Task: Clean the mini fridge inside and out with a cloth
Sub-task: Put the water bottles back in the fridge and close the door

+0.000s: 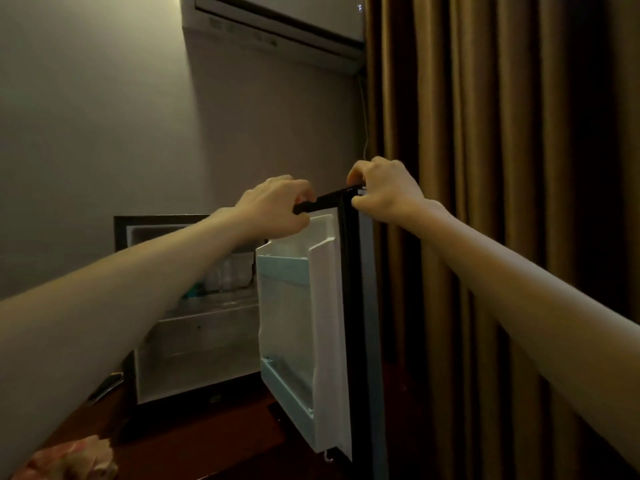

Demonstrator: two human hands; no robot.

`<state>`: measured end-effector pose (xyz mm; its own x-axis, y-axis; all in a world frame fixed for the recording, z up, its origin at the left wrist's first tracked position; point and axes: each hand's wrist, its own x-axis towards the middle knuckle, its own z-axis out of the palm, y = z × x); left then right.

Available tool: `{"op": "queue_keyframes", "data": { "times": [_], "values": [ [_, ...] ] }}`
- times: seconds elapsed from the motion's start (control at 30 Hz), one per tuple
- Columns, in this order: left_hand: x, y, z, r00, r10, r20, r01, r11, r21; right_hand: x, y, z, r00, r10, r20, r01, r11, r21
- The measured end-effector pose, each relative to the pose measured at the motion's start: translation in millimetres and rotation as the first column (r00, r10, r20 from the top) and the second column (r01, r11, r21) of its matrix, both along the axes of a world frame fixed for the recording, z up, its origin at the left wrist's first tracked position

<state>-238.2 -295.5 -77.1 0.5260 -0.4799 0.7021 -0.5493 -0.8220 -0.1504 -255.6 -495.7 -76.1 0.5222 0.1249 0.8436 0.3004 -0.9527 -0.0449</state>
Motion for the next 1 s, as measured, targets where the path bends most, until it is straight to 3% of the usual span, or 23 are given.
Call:
{"op": "queue_keyframes", "data": {
  "times": [0.3,0.5,0.73,1.0],
  "values": [
    [10.4,-46.0,2.4,0.994,-0.102,0.050,0.104,0.994,-0.045,3.6,-16.1,-14.4,0.995,0.084,-0.057,-0.079,0.993,0.083],
    [1.1,-52.5,-8.3,0.976,-0.125,0.177,0.127,0.992,-0.001,-5.9,-10.7,-28.1,0.996,0.079,-0.027,-0.076,0.991,0.107],
    [3.1,-47.2,-32.4,0.967,-0.051,0.250,0.042,0.998,0.041,-5.4,1.9,-67.1,0.981,0.191,-0.013,-0.184,0.958,0.221],
    [-6.0,-31.9,-42.0,0.942,-0.085,0.325,0.100,0.995,-0.029,-2.6,18.7,-78.9,0.963,0.269,0.019,-0.268,0.947,0.178]
  ]
}}
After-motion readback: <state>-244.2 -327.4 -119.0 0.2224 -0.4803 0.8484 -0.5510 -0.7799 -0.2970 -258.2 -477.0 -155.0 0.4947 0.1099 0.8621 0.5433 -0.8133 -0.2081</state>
